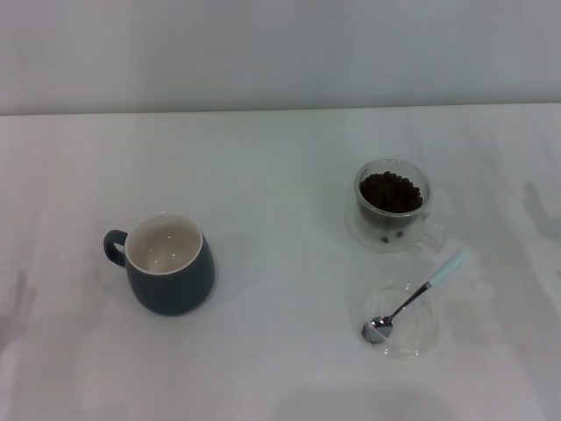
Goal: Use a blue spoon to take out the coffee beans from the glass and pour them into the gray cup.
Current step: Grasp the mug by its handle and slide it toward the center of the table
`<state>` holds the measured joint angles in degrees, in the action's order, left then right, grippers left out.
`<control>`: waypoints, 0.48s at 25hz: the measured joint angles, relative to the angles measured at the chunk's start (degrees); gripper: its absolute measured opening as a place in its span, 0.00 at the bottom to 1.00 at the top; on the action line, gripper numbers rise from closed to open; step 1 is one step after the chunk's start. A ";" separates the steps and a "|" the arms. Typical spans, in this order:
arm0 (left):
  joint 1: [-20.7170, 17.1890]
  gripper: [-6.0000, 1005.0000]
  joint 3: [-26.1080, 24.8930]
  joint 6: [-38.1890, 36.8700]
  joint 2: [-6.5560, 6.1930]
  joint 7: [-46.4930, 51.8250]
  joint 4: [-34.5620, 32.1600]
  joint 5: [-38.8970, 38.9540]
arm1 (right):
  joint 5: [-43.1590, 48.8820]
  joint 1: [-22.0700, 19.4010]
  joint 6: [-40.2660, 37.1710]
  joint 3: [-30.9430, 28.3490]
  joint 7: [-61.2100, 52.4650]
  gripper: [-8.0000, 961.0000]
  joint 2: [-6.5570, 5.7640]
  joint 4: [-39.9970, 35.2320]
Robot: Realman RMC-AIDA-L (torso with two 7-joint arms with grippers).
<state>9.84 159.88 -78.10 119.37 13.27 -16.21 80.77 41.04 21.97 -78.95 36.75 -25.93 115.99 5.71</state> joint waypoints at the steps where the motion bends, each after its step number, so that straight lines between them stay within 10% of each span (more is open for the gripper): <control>1: 0.00 0.88 0.00 -0.02 -0.01 0.00 0.00 0.00 | 0.01 0.00 -0.02 0.03 0.00 0.91 0.03 0.04; 12: -0.14 0.88 -0.01 -0.04 -0.02 0.00 0.07 0.00 | 0.09 0.05 -0.33 0.26 -0.77 0.91 0.12 0.17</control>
<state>9.69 159.87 -78.14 119.35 13.27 -16.15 80.77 41.13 22.02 -79.28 37.01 -26.70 116.11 5.89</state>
